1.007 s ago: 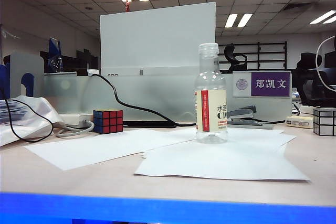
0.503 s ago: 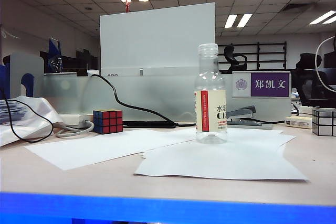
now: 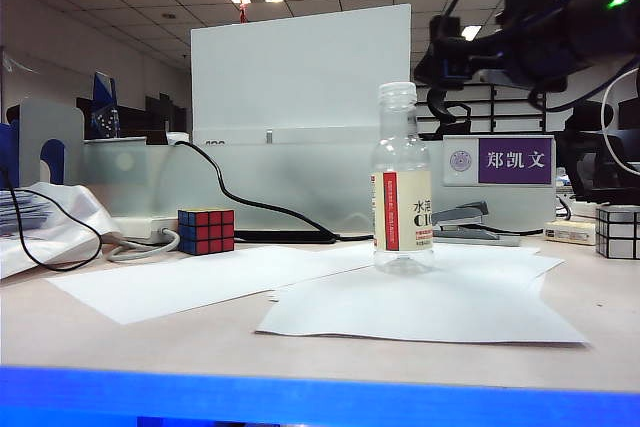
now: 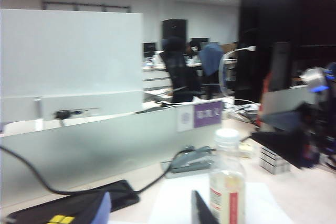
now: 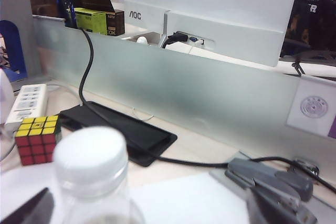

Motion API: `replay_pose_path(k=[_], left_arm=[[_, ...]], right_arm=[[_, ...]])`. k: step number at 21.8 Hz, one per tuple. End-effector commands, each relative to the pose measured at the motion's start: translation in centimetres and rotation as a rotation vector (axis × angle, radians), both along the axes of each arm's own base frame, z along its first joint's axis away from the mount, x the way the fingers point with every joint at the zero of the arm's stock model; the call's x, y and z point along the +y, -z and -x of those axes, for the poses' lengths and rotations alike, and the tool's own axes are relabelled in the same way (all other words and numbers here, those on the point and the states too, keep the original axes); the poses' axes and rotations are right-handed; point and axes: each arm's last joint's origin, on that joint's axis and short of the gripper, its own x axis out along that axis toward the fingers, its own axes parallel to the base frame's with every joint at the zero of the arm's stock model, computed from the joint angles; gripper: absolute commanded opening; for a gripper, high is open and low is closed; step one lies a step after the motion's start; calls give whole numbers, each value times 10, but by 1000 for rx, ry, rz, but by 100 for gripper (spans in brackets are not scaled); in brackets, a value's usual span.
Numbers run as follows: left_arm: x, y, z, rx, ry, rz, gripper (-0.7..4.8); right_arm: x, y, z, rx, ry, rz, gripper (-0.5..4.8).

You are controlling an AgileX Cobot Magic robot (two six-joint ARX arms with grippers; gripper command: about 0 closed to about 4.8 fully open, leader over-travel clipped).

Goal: Flip the plastic bottle upside down.

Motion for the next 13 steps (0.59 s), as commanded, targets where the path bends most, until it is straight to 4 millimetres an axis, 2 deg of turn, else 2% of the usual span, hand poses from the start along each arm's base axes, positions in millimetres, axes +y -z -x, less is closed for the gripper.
replay_pose_path(k=[1,4,13], left_arm=[[-1,1,-6,-24,18,-10,225],[-2,2,-7,-20,19,-10,225],[-1,-1,-7,-53,-17,-7,225]], right_arm=[[5,-2,-9,-15,-44,-12,479],[7,0,-14,0,-63,-28,479],[13,3,-13,48,-132,-89,479]])
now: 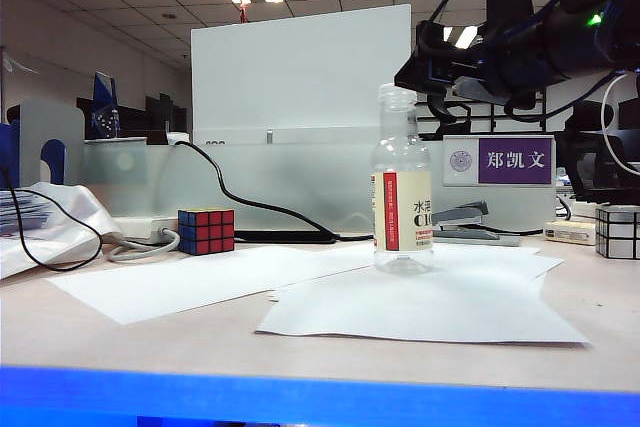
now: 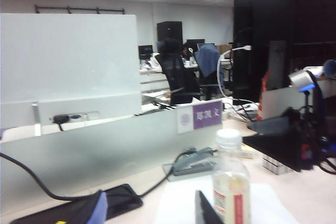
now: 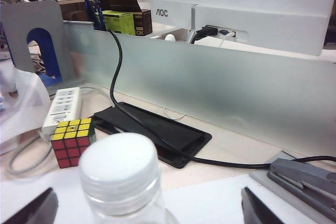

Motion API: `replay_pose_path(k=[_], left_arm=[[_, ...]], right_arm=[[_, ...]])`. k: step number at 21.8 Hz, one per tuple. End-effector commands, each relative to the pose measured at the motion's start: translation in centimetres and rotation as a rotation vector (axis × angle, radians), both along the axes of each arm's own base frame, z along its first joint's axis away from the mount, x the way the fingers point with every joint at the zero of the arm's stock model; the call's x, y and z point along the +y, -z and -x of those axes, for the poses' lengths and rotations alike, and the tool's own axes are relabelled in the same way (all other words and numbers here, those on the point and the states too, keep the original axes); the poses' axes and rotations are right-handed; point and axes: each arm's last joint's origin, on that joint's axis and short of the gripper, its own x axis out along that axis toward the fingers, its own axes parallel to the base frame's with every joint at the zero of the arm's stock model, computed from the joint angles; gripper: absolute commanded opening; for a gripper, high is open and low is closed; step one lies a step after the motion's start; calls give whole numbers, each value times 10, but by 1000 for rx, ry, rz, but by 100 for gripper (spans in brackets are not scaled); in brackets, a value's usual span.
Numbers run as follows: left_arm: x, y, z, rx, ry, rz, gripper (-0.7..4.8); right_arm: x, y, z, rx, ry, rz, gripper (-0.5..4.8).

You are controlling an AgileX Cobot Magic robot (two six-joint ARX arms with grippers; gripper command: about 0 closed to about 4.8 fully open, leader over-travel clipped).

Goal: Flip the plastic bottle upside down.

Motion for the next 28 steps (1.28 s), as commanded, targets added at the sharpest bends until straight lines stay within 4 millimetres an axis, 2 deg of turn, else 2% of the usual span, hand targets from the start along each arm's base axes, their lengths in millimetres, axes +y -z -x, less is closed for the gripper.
replay_pose_path(k=[1,9,16,17,18,19,20,23,24,28], left_arm=[[1,-4,1,-36,-16,4,225],[1,-8,2,-81,-14,12,225],[1,-8,3,-78,-1,17,225],[1,-8,3,-78,-1,17,225],[1,-8,3,-78,0,17,225],[1,-8,3,-78,0,17,225],[1,-8,3,-77,0,17,225],[1,-8,3,-76,0,19,225],[1,-8,3,-76,2,19,225],[0,-8,3,-78,26,10,225]], right_arm=[[4,-1,-1,-6,-31,-9,479],[20,8,-21,44,-79,8,479],[24,9,-31,44,-79,8,479],[24,9,-32,42,-79,8,388],[24,8,-32,39,-79,7,269],[24,8,-32,36,-79,6,171],[24,7,-32,33,-80,5,97],[24,7,-32,37,-80,0,34],[24,7,-32,43,-84,-11,-5],[25,2,-34,109,-108,-155,-8]])
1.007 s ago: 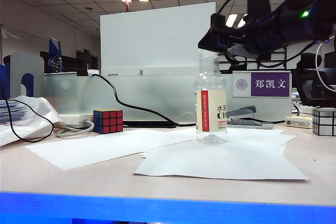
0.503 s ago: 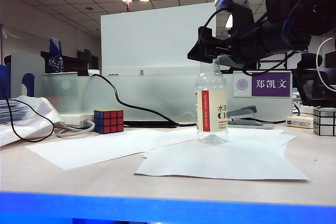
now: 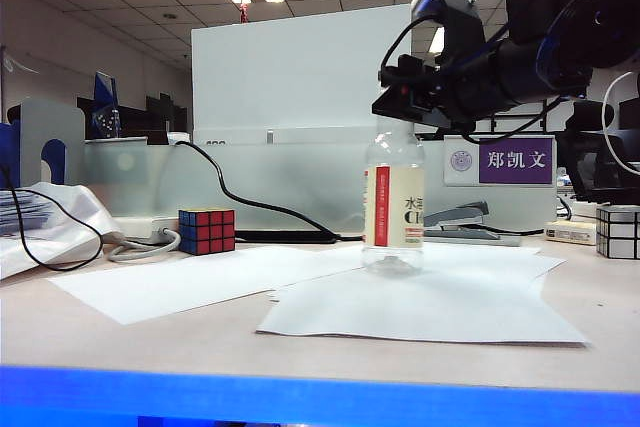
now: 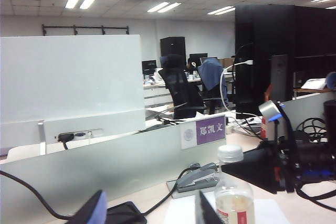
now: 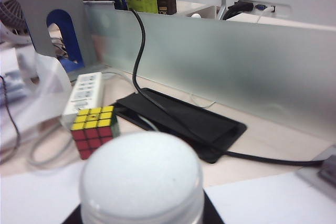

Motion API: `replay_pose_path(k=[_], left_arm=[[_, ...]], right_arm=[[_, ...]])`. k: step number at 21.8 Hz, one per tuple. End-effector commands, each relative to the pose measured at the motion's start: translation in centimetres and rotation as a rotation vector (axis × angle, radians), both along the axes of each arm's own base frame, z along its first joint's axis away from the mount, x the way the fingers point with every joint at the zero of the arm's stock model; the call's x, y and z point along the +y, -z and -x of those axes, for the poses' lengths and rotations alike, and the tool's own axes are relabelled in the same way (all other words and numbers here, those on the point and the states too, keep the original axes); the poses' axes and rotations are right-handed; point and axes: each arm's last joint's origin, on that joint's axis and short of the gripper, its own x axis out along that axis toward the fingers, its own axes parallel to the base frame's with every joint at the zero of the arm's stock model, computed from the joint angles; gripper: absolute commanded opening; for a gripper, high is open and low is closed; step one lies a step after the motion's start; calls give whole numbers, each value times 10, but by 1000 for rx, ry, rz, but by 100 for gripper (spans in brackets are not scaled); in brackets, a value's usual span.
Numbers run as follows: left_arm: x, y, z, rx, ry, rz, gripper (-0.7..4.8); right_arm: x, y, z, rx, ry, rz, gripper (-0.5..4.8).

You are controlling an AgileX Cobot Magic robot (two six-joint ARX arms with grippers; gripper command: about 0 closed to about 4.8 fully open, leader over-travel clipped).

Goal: Flip the plastic bottle upside down.

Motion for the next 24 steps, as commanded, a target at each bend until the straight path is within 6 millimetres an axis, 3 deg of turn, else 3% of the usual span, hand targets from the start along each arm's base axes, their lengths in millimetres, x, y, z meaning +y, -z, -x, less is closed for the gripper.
replay_pose_path(k=[1,4,12,13,15,16,19,24], left_arm=[[-1,-3,1,-19,28,-5,225],[-3,-3,4,-43,135,-49,225],[-3,-24,20,-273,269,-31,248],[-3,-26,22,-293,282,-25,258],[-4,-29,25,-326,300,-7,423],[-5,-30,25,-336,277,18,479],[-7,-31,25,-325,211,96,479],[-13,-38,35,-431,271,122,479]], right_arm=[[2,-15,-3,51,-49,-202,-8],[5,-47,-1,72,-251,-555,-8],[9,-127,5,248,-715,-1101,-8],[13,-134,7,271,-751,-1127,-8],[24,-149,11,311,-829,-1166,-8],[34,-158,16,324,-883,-1165,-8],[58,-171,30,364,-991,-1166,-8],[104,-175,63,481,-1133,-1194,-8]])
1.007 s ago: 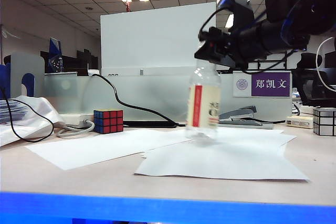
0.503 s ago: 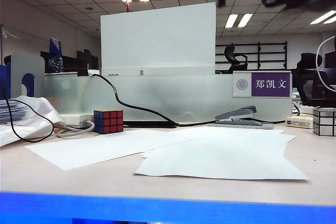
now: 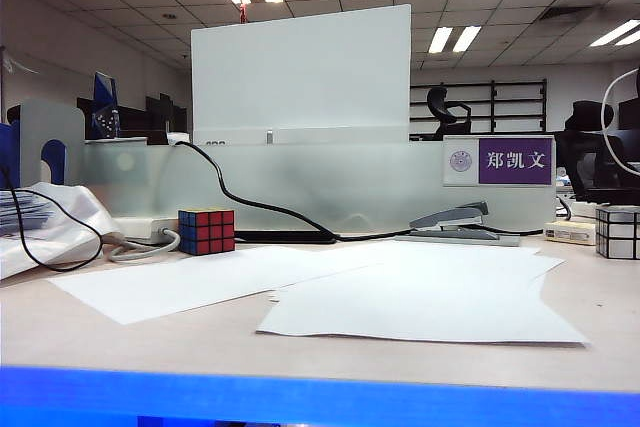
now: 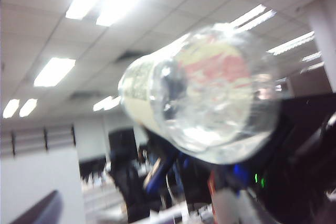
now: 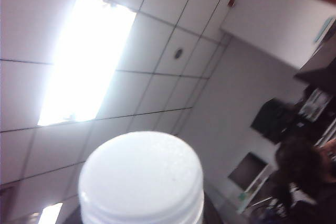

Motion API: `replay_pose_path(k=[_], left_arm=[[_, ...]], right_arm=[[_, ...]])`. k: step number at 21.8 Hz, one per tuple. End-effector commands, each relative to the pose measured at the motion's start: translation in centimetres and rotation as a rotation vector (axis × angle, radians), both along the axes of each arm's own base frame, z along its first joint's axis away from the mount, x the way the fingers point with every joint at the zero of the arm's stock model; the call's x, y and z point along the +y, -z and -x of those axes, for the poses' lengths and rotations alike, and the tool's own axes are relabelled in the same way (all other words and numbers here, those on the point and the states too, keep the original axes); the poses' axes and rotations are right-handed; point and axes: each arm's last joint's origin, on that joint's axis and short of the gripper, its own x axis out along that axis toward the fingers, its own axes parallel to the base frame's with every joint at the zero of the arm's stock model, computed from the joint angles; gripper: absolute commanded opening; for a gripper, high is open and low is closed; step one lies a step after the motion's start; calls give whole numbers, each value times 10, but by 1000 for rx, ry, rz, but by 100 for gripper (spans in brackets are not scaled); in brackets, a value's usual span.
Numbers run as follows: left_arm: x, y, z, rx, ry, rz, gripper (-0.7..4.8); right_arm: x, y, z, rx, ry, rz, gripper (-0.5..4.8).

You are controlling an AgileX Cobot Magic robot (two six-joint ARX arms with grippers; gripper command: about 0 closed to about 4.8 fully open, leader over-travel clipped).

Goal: Flip the plastic bottle upside down.

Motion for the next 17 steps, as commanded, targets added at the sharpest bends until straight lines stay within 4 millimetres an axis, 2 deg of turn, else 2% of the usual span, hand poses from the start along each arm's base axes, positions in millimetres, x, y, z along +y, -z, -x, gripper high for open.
replay_pose_path(k=[1,8,17], left_arm=[[-3,-6,7,-85,30,22,479],[-4,-13,12,-114,82,0,479],[-5,-38,24,-227,130,5,479]], right_arm=[[21,-4,20,11,-79,-40,-8],[32,-4,28,18,-87,-53,-8],[40,0,31,53,-104,-30,-8]])
